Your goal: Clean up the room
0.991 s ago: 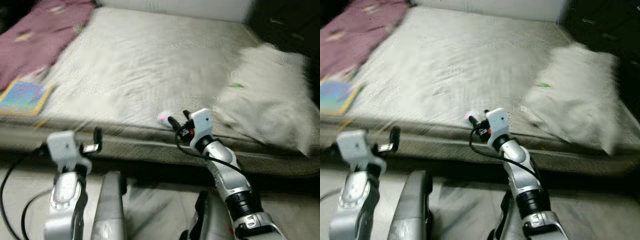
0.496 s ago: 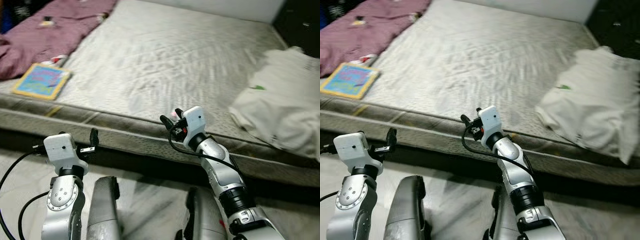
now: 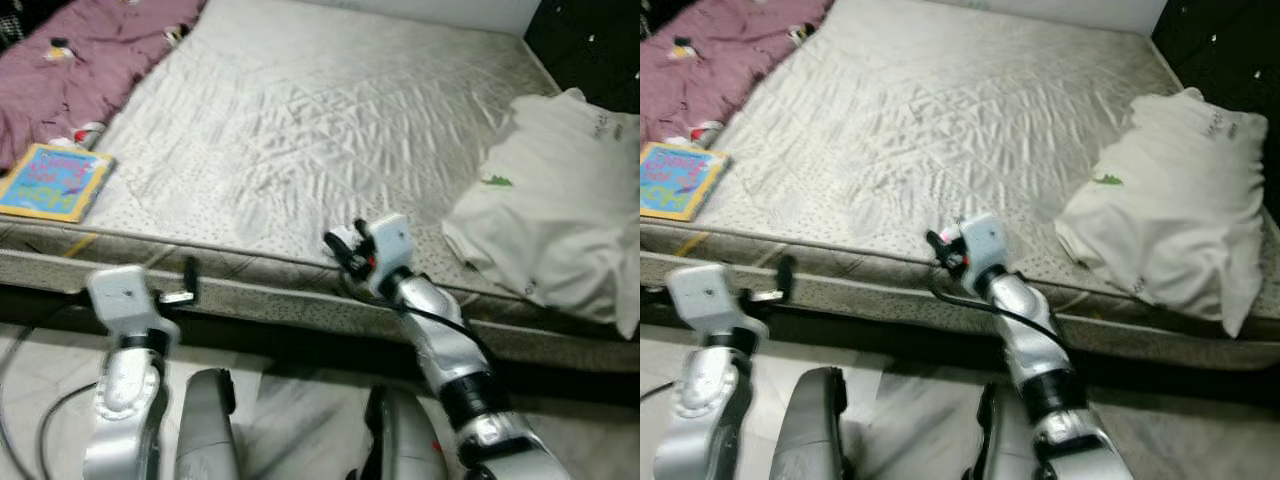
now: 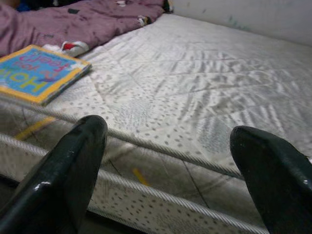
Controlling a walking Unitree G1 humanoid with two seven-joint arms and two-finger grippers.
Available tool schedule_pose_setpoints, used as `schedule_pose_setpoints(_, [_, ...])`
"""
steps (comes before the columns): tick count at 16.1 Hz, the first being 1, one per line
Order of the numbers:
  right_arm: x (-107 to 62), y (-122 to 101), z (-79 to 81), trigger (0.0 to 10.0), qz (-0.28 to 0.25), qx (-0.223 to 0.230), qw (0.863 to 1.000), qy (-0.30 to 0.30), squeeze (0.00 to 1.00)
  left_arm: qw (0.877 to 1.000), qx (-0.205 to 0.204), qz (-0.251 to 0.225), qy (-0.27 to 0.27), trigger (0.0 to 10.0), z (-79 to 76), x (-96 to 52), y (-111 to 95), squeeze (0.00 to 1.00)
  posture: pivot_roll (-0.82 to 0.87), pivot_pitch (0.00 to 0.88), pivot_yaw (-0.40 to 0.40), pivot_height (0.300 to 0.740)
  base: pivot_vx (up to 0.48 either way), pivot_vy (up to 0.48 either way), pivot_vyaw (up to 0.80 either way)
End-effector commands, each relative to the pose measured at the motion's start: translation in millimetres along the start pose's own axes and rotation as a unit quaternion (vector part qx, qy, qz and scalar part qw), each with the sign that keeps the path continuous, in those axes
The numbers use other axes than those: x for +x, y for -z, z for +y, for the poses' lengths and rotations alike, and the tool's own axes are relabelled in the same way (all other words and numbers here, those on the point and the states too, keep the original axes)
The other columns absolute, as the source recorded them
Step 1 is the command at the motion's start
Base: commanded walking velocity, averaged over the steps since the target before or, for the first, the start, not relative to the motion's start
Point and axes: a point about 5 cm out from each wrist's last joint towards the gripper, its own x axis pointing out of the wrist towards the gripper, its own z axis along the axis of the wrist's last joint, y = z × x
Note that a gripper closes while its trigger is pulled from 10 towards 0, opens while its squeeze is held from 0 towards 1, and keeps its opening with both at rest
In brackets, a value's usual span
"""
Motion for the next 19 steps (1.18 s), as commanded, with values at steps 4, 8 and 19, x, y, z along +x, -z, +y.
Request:
schedule_pose_setpoints(4, [-10.0, 7.9, -17.0, 10.0, 0.014, -0.008, 1.0, 0.024, 0.0, 1.0, -0.003, 0.003, 0.019, 10.0, -13.3, 1.9, 1.1, 0.0, 0.13, 0.029, -0.09, 0.527, 0.148, 0.0, 0.0])
schedule_pose_setpoints(8, [-16.0, 13.8, -25.8, 10.0, 0.029, -0.015, 0.999, 0.031, 0.0, 1.0, -0.006, 0.009, 0.013, 10.0, -12.2, 1.2, 3.3, 0.0, 0.14, 0.027, -0.09, 0.527, 0.0, 0.0, 0.0])
schedule_pose_setpoints(19, [18.7, 22.4, -10.4, 10.0, 0.128, -0.051, 0.989, -0.045, 0.0, 0.999, 0.021, 0.038, -0.025, 10.0, 4.6, -43.3, -3.6, 0.0, 0.27, 0.173, -0.093, 0.527, 0.0, 0.0, 0.0])
